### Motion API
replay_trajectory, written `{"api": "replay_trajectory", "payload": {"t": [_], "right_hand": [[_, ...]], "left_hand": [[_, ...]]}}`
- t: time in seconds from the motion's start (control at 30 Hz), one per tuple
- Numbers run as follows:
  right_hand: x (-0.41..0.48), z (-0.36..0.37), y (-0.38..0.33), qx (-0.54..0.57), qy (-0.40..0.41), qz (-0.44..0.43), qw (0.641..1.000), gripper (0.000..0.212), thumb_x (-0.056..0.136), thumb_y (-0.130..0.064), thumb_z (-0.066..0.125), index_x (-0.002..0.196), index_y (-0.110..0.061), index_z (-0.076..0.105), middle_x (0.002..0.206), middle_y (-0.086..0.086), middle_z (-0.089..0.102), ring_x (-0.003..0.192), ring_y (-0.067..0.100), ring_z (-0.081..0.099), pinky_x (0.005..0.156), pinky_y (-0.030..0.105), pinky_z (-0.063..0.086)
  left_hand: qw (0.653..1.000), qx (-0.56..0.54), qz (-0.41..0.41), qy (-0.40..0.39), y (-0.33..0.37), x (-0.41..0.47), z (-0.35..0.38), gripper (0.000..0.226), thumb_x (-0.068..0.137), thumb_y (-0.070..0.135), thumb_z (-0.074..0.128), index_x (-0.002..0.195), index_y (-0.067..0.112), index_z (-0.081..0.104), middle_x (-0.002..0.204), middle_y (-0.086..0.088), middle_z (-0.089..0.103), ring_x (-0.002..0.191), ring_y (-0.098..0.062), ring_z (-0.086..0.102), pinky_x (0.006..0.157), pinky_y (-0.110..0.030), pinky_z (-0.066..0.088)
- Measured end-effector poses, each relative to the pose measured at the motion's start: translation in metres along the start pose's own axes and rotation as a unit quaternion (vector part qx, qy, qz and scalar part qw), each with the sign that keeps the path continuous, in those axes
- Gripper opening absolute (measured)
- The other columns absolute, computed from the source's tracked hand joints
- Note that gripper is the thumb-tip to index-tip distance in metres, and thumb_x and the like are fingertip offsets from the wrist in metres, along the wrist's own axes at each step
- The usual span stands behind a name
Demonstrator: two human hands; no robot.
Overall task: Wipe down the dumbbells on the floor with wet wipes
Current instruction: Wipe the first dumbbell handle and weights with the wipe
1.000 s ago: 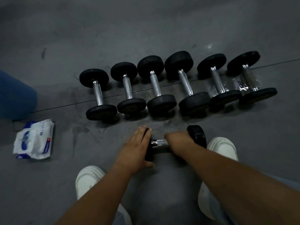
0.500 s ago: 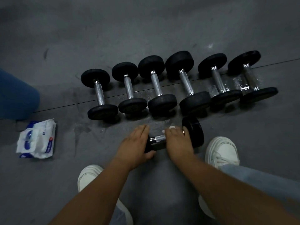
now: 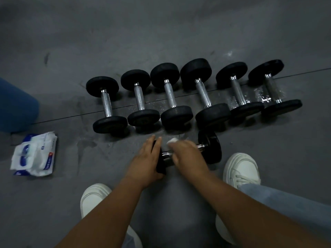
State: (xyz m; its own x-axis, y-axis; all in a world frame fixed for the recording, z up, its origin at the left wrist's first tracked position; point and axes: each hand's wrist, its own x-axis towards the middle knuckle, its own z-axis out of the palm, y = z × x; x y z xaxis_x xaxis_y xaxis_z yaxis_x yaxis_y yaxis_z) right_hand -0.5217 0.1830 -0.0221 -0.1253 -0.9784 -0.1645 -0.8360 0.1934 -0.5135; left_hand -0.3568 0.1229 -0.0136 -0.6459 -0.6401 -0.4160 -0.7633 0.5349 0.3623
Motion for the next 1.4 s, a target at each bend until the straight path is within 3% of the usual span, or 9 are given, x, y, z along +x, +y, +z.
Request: {"api": "replay_trajectory", "payload": {"t": [0.1,0.23,0.4,0.5,0.63,0.8,0.9,1.17,1.4], "right_hand": [[-0.008,0.005,0.011,-0.042,0.056,0.121,0.990,0.024,0.073,-0.015,0.058,0.097,-0.018,0.062,0.099,0.000,0.062,0.093,0.021,0.060,0.088,0.036,0.045],[-0.017,0.014,-0.006,0.013,0.024,-0.039,0.999,0.036,0.069,-0.013,0.053,0.104,-0.013,0.064,0.107,0.001,0.063,0.104,0.018,0.055,0.099,0.031,0.036],[-0.031,0.022,-0.006,-0.015,0.048,0.071,0.996,0.061,0.066,-0.015,0.056,0.127,-0.015,0.054,0.133,0.000,0.052,0.130,0.019,0.044,0.109,0.042,0.033],[-0.032,0.027,-0.016,0.032,0.047,-0.009,0.998,0.048,0.068,-0.014,0.053,0.115,-0.021,0.061,0.113,-0.005,0.063,0.112,0.014,0.056,0.106,0.032,0.028],[-0.018,0.015,0.000,0.033,0.097,0.116,0.988,0.057,0.065,-0.001,0.066,0.120,-0.018,0.057,0.103,0.004,0.058,0.095,0.026,0.056,0.084,0.040,0.048],[-0.017,0.014,0.009,0.064,0.029,0.136,0.988,0.049,0.076,0.002,0.056,0.123,-0.014,0.057,0.109,0.008,0.052,0.099,0.027,0.054,0.085,0.040,0.049],[-0.010,0.017,0.009,0.109,0.021,0.161,0.981,0.041,0.080,-0.002,0.054,0.118,-0.015,0.057,0.111,0.005,0.049,0.095,0.025,0.056,0.082,0.037,0.049],[-0.010,0.003,0.019,0.104,0.027,0.156,0.982,0.025,0.086,-0.012,0.055,0.108,-0.017,0.067,0.108,0.000,0.051,0.089,0.018,0.058,0.081,0.028,0.047],[-0.007,-0.044,0.016,0.071,0.058,0.147,0.985,0.014,0.089,-0.022,0.056,0.095,-0.024,0.069,0.098,-0.002,0.049,0.083,0.020,0.058,0.073,0.033,0.049]], "left_hand": [[0.998,-0.066,-0.013,0.007,-0.007,-0.002,0.004,0.131,0.063,0.044,0.087,0.157,0.017,0.000,0.165,0.000,0.003,0.150,-0.018,0.014,0.116,-0.030,0.026],[0.994,-0.108,-0.006,0.014,-0.015,-0.003,0.007,0.128,0.060,0.045,0.089,0.157,0.020,0.009,0.165,0.004,0.003,0.147,-0.018,0.024,0.112,-0.035,0.037],[0.985,-0.170,-0.025,0.002,-0.022,0.003,0.011,0.130,0.054,0.046,0.092,0.156,0.029,0.013,0.161,0.001,0.013,0.144,-0.020,0.030,0.111,-0.029,0.034],[0.973,-0.226,-0.037,0.006,-0.027,0.006,0.014,0.131,0.050,0.041,0.095,0.154,0.027,0.017,0.156,0.003,0.027,0.139,-0.013,0.035,0.108,-0.020,0.032],[0.958,-0.282,-0.060,-0.007,-0.034,0.009,0.012,0.137,0.046,0.045,0.097,0.153,0.030,0.012,0.153,0.004,0.033,0.136,-0.008,0.037,0.109,-0.020,0.030],[0.967,-0.248,-0.039,-0.046,-0.035,0.016,0.016,0.141,0.049,0.050,0.094,0.151,0.035,-0.003,0.154,0.005,0.022,0.134,-0.014,0.037,0.108,-0.024,0.033],[0.965,-0.257,-0.033,-0.029,-0.033,0.014,0.017,0.129,0.047,0.055,0.088,0.143,0.044,0.003,0.141,0.012,0.026,0.124,-0.015,0.046,0.103,-0.027,0.041],[0.964,-0.261,-0.052,-0.011,-0.018,0.010,0.007,0.125,0.052,0.046,0.091,0.148,0.029,0.013,0.143,0.008,0.027,0.123,-0.011,0.042,0.103,-0.020,0.035],[0.990,-0.137,-0.002,0.029,0.022,0.005,-0.044,0.121,0.049,0.050,0.087,0.145,0.028,0.017,0.146,0.006,0.021,0.121,-0.023,0.049,0.098,-0.032,0.047]]}}
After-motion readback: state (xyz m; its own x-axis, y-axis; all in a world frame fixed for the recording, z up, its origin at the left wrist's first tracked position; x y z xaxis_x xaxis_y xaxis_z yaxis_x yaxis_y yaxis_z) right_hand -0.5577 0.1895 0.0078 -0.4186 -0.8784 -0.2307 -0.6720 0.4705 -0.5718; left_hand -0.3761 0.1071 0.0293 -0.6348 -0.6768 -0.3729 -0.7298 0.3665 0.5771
